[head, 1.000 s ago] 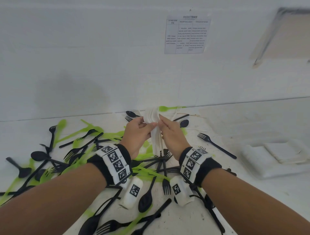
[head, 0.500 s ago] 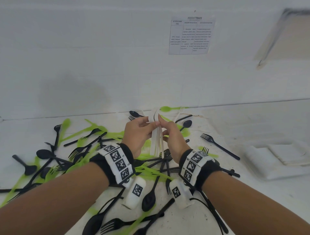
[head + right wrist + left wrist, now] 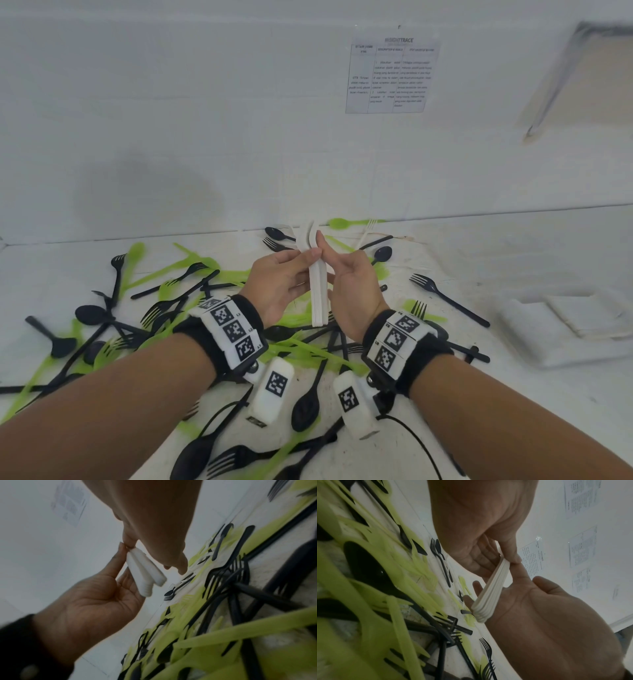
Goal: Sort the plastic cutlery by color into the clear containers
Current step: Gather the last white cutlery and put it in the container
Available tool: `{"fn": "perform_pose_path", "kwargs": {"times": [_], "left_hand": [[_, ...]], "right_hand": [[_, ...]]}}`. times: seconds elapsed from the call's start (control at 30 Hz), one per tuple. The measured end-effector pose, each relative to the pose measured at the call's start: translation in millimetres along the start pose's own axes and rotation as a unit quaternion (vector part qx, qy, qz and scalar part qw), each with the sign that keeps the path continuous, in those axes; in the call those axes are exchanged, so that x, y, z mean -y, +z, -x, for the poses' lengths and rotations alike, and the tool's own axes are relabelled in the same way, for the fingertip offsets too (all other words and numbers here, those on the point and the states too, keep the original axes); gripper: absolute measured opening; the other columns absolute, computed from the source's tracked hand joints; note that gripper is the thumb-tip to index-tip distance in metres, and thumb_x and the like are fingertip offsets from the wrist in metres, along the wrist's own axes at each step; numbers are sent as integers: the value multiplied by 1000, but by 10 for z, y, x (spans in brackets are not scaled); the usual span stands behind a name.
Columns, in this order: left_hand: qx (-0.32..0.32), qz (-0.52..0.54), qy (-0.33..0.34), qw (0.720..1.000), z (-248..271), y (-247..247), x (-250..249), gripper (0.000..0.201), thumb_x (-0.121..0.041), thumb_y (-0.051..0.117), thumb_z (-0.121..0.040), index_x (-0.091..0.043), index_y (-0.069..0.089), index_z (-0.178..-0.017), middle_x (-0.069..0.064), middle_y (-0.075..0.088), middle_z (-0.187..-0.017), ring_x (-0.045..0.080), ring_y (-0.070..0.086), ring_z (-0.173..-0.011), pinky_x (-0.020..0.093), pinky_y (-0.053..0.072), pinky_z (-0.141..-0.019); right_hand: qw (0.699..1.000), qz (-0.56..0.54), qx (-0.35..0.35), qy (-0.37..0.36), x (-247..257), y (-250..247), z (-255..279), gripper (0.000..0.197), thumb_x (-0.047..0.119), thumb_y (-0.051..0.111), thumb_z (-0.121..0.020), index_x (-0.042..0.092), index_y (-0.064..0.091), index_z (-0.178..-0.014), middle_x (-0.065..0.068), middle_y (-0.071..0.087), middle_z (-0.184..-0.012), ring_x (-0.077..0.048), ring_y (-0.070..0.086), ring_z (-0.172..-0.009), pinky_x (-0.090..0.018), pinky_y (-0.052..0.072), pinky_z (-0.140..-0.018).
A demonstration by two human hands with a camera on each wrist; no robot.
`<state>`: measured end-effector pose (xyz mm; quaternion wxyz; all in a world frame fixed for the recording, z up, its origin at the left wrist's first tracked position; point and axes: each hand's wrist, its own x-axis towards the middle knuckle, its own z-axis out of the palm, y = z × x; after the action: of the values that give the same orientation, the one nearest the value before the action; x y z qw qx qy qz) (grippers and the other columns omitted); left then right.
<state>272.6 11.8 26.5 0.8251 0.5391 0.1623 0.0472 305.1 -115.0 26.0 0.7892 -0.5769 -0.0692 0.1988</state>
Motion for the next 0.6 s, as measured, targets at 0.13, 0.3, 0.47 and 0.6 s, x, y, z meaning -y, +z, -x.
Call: {"fn": "perform_pose_path", "kwargs": {"times": [0.13, 0.3, 0.47, 0.6], "left_hand": [[-8, -33, 18, 999, 18, -13, -3, 43, -19, 78, -89, 7, 65, -121, 26, 72, -115, 44, 69, -111, 47, 56, -100], [-5, -83, 41, 996, 38, -5, -27, 36, -20, 76, -91, 4, 68, -116, 23, 75, -109, 39, 73, -101, 47, 57, -97], [43, -72, -8, 996, 59, 1, -20, 33, -28, 65, -99, -3, 69, -120, 14, 76, -108, 27, 74, -97, 41, 57, -96], [33, -106, -17, 994, 34, -17, -46, 27, -31, 57, -105, -5, 61, -104, 8, 62, -82, 23, 62, -65, 35, 57, -69]], "right_hand": [[998, -54, -15, 16, 90, 25, 61, 125, 64, 90, -41, -3, 50, -139, -19, 62, -135, -24, 60, -104, -40, 49, -96], [993, -110, 12, 34, 129, 28, 66, 174, 70, 90, 1, -4, 38, -148, -25, 50, -147, -26, 55, -104, -41, 49, -95], [997, -79, -1, 20, 3, 12, -55, 109, 66, 94, -42, 7, 55, -125, -17, 59, -107, -26, 57, -97, -44, 48, -91], [994, 104, 17, 28, 50, -115, -130, 32, 34, 50, -103, 8, 59, -119, 4, 66, -126, -4, 38, -111, -36, 24, -112]]}}
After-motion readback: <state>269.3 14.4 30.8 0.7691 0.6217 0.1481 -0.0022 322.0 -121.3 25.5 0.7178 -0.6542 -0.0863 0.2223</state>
